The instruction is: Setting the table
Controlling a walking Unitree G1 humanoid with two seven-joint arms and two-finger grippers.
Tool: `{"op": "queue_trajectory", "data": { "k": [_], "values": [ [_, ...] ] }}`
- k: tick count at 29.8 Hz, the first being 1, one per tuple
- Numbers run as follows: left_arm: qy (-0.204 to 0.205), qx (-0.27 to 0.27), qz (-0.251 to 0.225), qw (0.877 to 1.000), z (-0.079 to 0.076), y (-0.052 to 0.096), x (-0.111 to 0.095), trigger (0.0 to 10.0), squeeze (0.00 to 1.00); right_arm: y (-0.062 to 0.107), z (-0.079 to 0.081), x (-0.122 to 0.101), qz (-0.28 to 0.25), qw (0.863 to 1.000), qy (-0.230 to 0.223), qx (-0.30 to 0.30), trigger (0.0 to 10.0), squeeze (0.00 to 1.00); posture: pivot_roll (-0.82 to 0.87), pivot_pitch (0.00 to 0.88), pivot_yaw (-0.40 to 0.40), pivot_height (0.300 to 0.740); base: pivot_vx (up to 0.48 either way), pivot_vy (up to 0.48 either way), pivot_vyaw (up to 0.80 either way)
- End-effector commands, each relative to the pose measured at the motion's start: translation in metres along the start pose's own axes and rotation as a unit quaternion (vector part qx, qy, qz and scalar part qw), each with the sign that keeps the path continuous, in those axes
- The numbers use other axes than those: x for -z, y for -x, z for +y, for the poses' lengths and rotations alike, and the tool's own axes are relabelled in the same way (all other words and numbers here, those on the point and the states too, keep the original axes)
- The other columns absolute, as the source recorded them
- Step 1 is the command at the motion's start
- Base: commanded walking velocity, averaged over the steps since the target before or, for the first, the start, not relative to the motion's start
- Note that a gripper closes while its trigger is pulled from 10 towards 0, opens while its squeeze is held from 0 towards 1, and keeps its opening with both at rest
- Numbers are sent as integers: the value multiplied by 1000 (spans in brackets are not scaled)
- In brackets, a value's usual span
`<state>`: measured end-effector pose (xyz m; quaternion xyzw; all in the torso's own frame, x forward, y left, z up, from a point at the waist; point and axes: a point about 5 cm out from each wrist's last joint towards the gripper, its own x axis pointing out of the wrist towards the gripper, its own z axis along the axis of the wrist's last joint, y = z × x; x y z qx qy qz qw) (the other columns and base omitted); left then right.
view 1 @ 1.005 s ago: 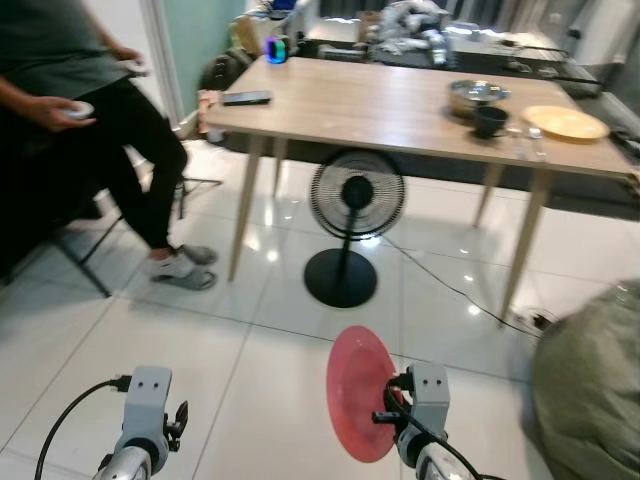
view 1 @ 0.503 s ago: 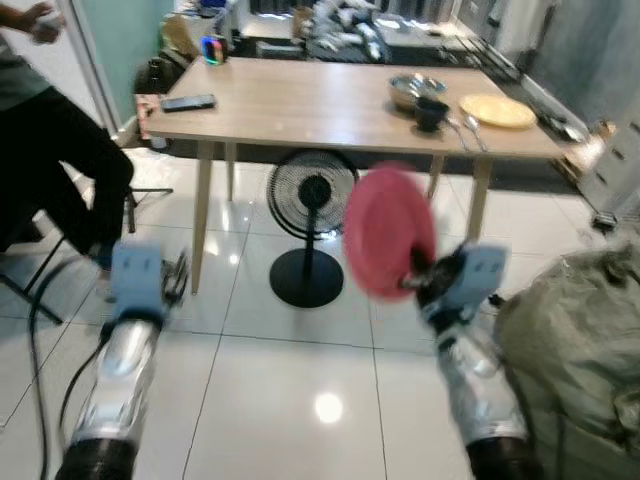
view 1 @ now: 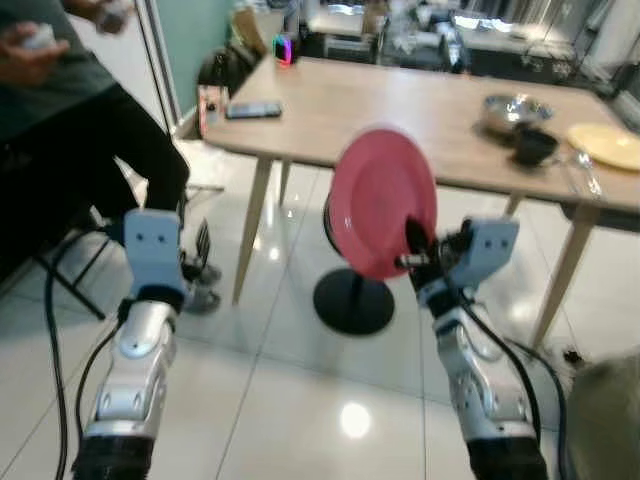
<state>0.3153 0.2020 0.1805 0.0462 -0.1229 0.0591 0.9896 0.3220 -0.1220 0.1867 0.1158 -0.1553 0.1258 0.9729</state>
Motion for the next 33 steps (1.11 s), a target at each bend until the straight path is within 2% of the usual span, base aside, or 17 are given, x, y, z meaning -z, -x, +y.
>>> {"op": "queue_trajectory", "data": {
  "k": [1, 14, 33],
  "values": [
    [7, 12, 12, 1000, -7, 2, 4, 10000, 0, 4, -11, 0, 6, 1000, 2, 20, 10000, 0, 11, 0, 51, 740, 480, 0, -800],
    [5, 15, 22, 1000, -9, 4, 2, 10000, 0, 6, -14, -1, 18, 999, 3, 31, 10000, 0, 15, 0, 54, 740, 480, 0, -800],
    [-8, 23, 20, 999, -11, 5, -2, 10000, 0, 3, 2, -1, 21, 999, -21, -14, 10000, 0, 26, 0, 60, 740, 480, 0, 0]
  ]
}}
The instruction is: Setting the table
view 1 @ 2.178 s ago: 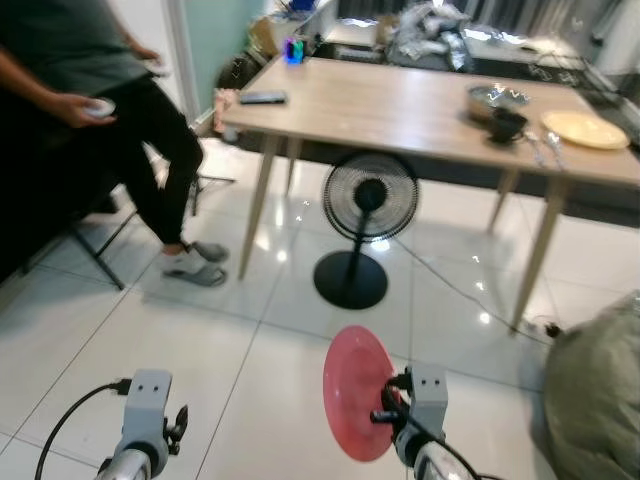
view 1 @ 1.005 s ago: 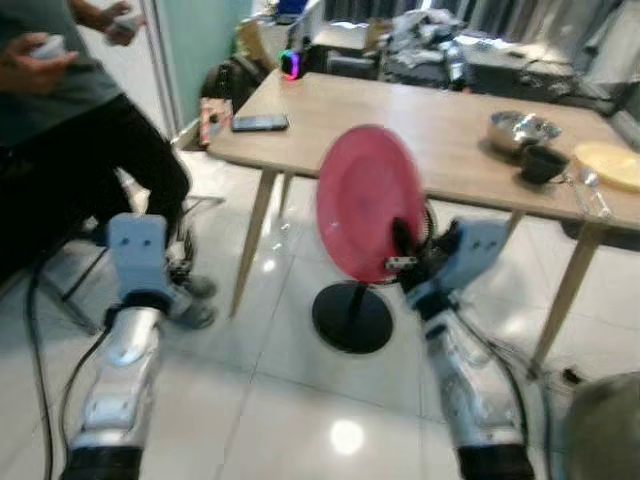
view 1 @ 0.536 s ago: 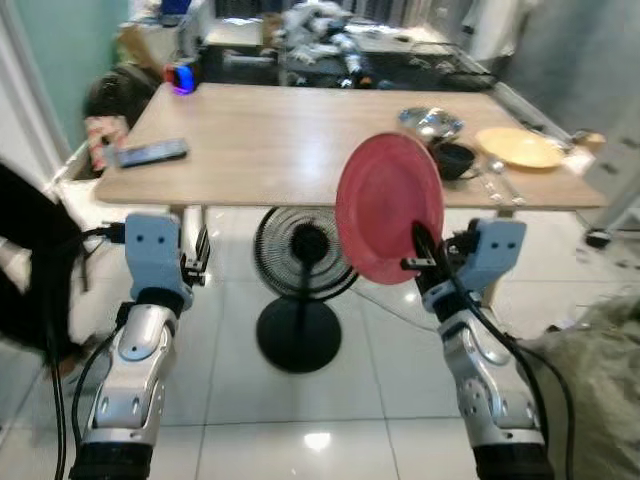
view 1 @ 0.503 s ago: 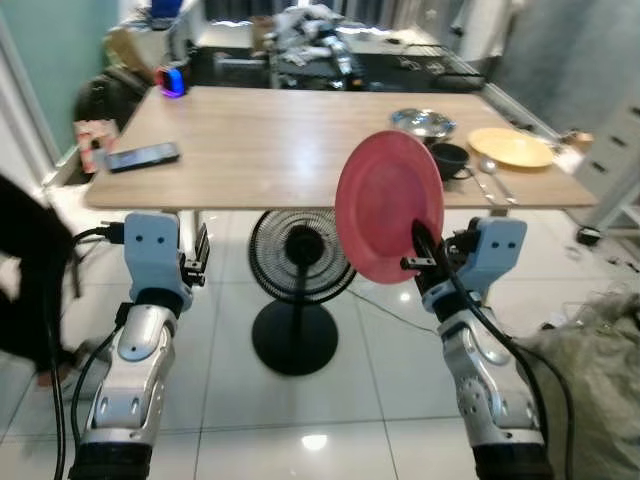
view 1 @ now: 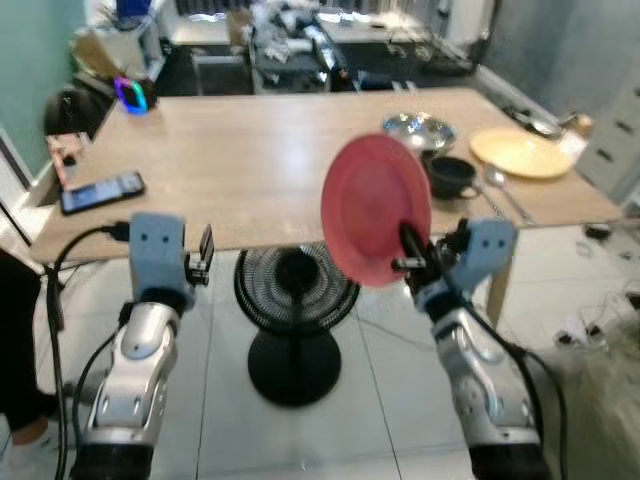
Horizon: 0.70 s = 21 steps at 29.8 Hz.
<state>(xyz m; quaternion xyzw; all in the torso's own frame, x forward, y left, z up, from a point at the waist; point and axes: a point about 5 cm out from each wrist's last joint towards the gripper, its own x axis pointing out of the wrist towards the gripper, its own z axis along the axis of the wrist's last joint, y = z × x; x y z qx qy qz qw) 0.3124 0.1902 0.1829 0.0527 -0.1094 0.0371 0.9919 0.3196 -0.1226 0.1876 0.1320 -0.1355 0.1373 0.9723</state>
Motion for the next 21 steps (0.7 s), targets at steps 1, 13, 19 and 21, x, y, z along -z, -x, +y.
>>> {"op": "queue_trajectory", "data": {
  "k": [1, 13, 19, 21],
  "values": [
    [-4, 1, 8, 1000, 0, 1, 2, 10000, 0, 1, 2, 0, 3, 1000, -1, -8, 10000, 0, 27, 0, 61, 740, 480, 0, 0],
    [-6, 3, 9, 1000, -1, 1, 2, 10000, 0, 1, 2, 0, 5, 1000, -2, -8, 10000, 0, 28, 0, 61, 740, 480, 0, 0],
    [-6, 6, 8, 1000, -2, 1, 1, 10000, 0, 2, 2, 0, 6, 1000, -8, -6, 10000, 0, 25, 0, 66, 740, 480, 0, 0],
    [-7, 11, 9, 1000, -3, 1, 1, 10000, 0, 2, 2, 0, 8, 1000, -10, -8, 10000, 0, 25, 0, 66, 740, 435, 0, 0]
  ]
}}
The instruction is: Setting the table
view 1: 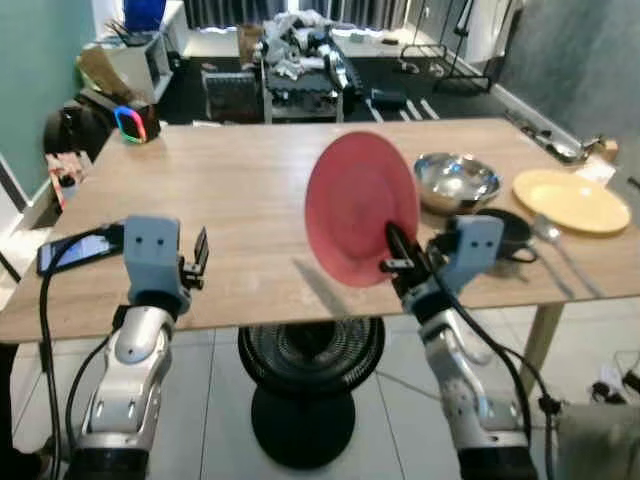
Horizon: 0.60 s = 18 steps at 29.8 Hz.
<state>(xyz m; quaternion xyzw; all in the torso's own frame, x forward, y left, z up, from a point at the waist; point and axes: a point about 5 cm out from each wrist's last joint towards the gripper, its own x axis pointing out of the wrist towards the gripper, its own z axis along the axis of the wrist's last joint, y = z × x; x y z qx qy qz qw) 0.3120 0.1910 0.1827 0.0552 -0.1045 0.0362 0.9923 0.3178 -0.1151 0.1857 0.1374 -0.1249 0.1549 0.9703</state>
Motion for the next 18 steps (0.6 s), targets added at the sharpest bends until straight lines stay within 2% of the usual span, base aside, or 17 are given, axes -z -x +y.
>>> {"op": "queue_trajectory", "data": {
  "k": [1, 4, 12, 18],
  "values": [
    [-4, 10, 4, 1000, -4, 1, 1, 10000, 0, 2, -5, -3, -4, 1000, 0, 8, 10000, 0, 25, 0, 66, 740, 435, 0, 0],
    [-3, 21, 5, 1000, -6, 1, 0, 10000, 0, 3, -6, -3, -3, 1000, -2, 7, 10000, 0, 25, 0, 66, 740, 348, 0, 0],
    [9, 56, 14, 998, -11, 6, 0, 10000, 0, 4, -7, -4, -3, 1000, -2, 10, 10000, 0, 27, 0, 66, 740, 0, 0, 0],
    [13, 59, 14, 998, -14, 7, 0, 10000, 0, 4, -7, -4, -2, 1000, -1, 9, 10000, 0, 25, 0, 65, 740, 0, 0, 0]
  ]
}}
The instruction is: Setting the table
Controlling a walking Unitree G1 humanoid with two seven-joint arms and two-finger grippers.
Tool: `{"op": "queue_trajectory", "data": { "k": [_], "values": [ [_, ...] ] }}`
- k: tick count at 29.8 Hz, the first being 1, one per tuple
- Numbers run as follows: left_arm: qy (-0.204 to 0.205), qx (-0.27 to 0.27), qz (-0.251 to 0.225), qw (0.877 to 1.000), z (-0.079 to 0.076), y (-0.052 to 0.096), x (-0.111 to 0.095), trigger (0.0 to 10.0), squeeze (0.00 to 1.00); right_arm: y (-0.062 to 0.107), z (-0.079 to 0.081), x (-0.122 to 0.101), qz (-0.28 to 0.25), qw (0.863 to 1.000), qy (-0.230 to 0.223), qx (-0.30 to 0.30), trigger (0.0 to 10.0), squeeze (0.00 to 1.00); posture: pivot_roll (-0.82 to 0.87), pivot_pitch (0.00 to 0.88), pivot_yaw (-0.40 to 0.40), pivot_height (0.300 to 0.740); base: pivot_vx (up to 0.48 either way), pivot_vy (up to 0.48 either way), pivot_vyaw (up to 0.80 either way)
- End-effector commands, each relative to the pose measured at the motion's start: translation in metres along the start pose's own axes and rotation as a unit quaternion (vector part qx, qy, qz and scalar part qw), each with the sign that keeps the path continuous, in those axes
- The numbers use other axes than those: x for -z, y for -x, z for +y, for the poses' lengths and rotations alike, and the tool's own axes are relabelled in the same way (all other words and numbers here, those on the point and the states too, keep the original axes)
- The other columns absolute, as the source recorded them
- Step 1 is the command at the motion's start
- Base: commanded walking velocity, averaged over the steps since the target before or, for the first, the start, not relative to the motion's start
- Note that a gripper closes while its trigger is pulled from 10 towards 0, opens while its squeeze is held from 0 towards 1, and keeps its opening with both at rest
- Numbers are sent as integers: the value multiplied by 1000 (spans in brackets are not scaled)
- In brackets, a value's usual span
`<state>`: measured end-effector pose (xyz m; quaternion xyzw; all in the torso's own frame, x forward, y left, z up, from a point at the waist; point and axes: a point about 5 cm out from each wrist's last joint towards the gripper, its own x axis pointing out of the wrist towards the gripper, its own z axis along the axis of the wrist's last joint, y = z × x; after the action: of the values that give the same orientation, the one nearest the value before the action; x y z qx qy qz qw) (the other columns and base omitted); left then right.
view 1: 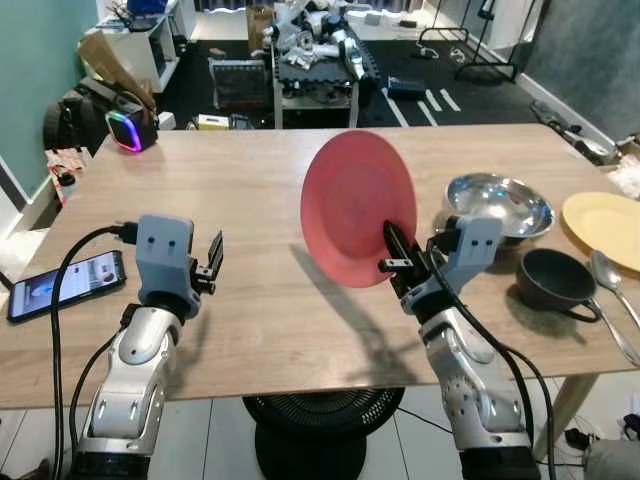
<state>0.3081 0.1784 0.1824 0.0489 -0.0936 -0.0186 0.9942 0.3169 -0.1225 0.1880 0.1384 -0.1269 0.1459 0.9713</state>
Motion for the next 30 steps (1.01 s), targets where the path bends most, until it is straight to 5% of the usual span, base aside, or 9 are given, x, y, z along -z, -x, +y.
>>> {"op": "queue_trajectory", "data": {
  "k": [1, 11, 19, 24, 30],
  "values": [
    [1, 4, 5, 1000, -2, 3, 2, 10000, 0, 2, -1, 0, 1, 1000, -2, 0, 10000, 0, 25, 0, 64, 740, 0, 0, 0],
    [24, 9, 36, 999, 0, 4, 5, 10000, 0, -2, 6, 7, 40, 999, 3, -2, 10000, 0, 37, 6, 61, 740, 0, 0, 0],
    [26, 26, 48, 998, 13, 5, -4, 10000, 0, -17, 47, 36, 133, 981, -138, -33, 10000, 0, 67, 30, 47, 740, 0, 0, 0],
    [27, 24, 42, 998, 14, 7, -13, 10000, 0, -39, 58, 49, 165, 967, -193, 11, 10000, 0, 109, 48, 34, 740, 0, 0, 0],
    [32, 28, 41, 998, 9, 12, -20, 10000, 0, -50, 31, 58, 185, 952, -215, 114, 10000, 0, 119, 63, 36, 740, 0, 0, 0]
  ]
}}
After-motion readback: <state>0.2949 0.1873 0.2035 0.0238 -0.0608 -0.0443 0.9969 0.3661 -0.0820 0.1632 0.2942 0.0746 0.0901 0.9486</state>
